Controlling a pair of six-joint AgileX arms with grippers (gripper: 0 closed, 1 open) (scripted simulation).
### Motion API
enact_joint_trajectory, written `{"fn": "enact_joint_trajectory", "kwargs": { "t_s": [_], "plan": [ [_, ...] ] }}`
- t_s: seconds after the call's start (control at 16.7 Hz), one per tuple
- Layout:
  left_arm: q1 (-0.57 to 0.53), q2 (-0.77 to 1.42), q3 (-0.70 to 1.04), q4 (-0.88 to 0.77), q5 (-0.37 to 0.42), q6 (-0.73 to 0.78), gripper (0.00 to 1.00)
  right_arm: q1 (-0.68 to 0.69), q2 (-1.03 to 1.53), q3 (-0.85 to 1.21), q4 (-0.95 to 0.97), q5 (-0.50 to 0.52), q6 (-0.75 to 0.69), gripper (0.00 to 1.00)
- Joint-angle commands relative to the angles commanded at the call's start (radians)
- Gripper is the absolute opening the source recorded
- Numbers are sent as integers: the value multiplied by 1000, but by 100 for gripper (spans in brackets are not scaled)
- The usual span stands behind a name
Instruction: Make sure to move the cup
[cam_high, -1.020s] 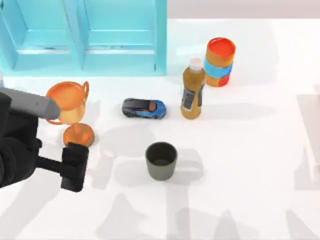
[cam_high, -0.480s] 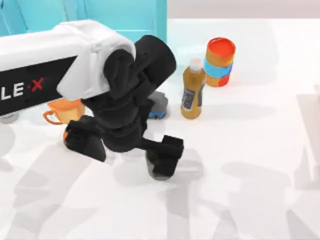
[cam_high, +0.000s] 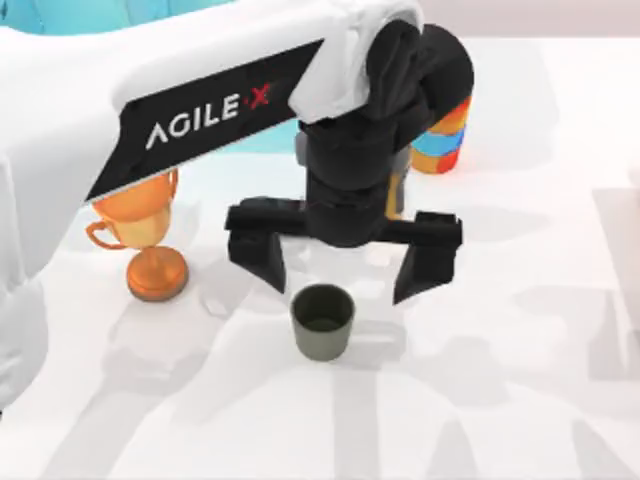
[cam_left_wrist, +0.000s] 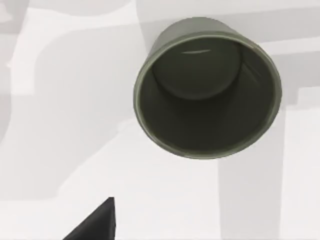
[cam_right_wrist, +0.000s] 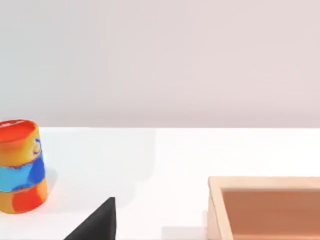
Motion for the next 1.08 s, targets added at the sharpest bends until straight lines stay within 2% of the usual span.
{"fn": "enact_joint_trajectory", "kwargs": {
  "t_s": [0.24,0.66,0.84,1.08],
  "plan": [
    [3,48,135,-50,-4,-87,100,0,0,0,0,0,0,100],
    [5,48,146,-50,-5,-97,100,0,0,0,0,0,0,100],
    [7,57,77,21,-5,-95,100,0,0,0,0,0,0,100],
    [8,82,-80,217,-5,-94,100,0,0,0,0,0,0,100]
  ]
}}
